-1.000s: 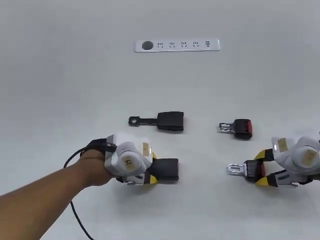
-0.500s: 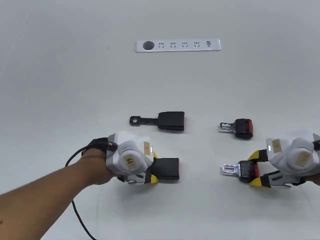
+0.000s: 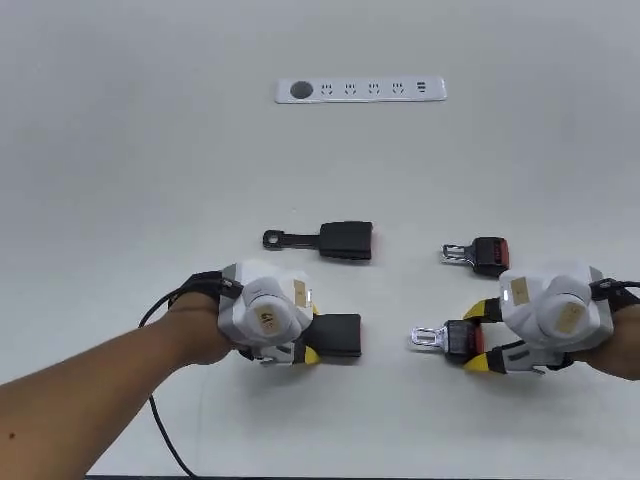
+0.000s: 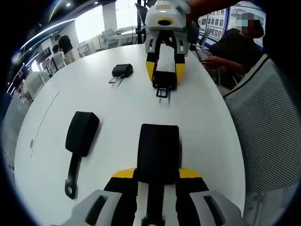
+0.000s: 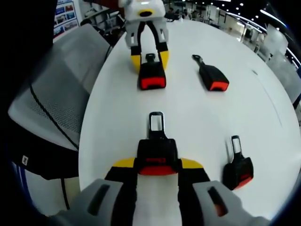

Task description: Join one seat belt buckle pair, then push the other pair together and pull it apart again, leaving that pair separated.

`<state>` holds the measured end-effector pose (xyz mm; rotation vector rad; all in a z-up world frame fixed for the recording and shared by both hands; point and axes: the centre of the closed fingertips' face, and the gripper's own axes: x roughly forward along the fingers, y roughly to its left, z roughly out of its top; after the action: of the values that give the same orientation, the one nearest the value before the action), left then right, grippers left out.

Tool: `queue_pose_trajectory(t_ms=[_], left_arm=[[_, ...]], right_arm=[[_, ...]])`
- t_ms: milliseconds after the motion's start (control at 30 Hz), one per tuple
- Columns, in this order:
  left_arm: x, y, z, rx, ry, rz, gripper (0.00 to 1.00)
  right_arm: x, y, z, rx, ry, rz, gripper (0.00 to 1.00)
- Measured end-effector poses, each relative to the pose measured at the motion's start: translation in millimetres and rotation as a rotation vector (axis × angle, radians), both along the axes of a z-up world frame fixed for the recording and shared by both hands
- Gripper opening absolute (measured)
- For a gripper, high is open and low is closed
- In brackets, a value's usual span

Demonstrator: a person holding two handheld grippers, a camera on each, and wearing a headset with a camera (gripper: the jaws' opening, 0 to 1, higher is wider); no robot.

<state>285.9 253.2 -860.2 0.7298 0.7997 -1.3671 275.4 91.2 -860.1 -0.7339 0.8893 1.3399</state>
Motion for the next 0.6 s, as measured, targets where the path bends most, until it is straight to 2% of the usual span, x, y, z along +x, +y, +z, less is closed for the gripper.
queue_pose_trajectory(t_ms=[600], left_arm=[[0.6, -0.9, 0.1, 0.006, 0.002, 0.002, 0.32]], right_arm=[[4.2, 49.6, 3.9, 0.035, -0.005, 0.046, 0.32]])
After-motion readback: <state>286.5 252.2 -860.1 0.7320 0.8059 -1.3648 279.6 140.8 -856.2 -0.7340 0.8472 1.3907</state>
